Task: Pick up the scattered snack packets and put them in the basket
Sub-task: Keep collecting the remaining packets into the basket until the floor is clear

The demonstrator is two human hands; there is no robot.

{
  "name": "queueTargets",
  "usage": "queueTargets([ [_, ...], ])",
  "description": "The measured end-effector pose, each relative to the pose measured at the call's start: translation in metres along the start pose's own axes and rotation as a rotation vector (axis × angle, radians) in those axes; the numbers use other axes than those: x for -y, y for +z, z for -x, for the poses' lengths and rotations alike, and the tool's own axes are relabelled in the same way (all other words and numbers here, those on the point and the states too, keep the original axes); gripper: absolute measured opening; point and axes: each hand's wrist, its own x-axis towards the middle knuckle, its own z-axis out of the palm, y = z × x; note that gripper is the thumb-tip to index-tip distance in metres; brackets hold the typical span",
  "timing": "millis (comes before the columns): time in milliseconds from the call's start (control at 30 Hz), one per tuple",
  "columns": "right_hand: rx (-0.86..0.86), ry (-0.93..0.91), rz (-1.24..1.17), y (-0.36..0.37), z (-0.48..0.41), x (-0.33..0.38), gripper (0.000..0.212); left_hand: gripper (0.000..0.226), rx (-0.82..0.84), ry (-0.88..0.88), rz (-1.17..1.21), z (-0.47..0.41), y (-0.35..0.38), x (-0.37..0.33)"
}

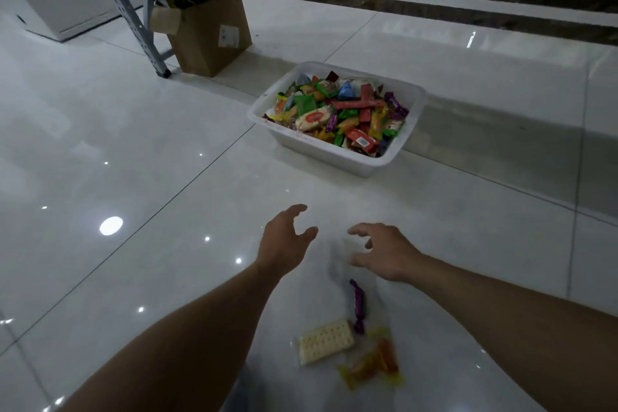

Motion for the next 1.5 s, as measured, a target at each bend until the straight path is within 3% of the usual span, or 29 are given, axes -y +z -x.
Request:
queueTargets([
  [200, 0.202, -0.130, 0.310, 0.031, 0.002, -0.020, 0.064, 0.053, 0.049, -0.013, -0.035, 0.021, 0.020, 0.018],
  [300, 0.244, -0.245, 0.430, 0.050, 0.000, -0.029, 0.055, 0.054, 0.071, -0.018, -0.054, 0.028, 0.026, 0.028],
  [600, 0.107, -0.370, 0.738, 0.058, 0.007, -0.045, 0.015, 0.055, 0.071, -0.006, -0.089, 0.035, 0.022, 0.045],
  [667, 0.048, -0.327, 0.693, 0.054, 0.007, -0.048, 0.014, 0.057, 0.086, 0.004, -0.079, 0.036, 0.023, 0.043],
  [800, -0.166, -0.071, 0.235, 0.045, -0.002, -0.048, 0.009, 0.070, 0.181, 0.022, -0.050, 0.043, 0.029, 0.039],
  [933, -0.226, 0.021, -0.026, 0.040, -0.013, -0.041, 0.005, 0.083, 0.355, 0.058, -0.207, 0.058, 0.044, 0.046],
  [1033, -0.224, 0.026, -0.101, 0.041, -0.014, -0.038, 0.007, 0.086, 0.465, 0.180, -0.392, 0.068, 0.054, 0.054],
  [1133, -0.211, 0.026, -0.116, 0.042, -0.014, -0.038, 0.010, 0.084, 0.465, 0.240, -0.432, 0.072, 0.057, 0.056],
  [1500, -0.263, 0.070, -0.162, 0.037, -0.015, -0.040, 0.009, 0.043, 0.373, 0.149, -0.394, 0.051, 0.056, 0.051],
])
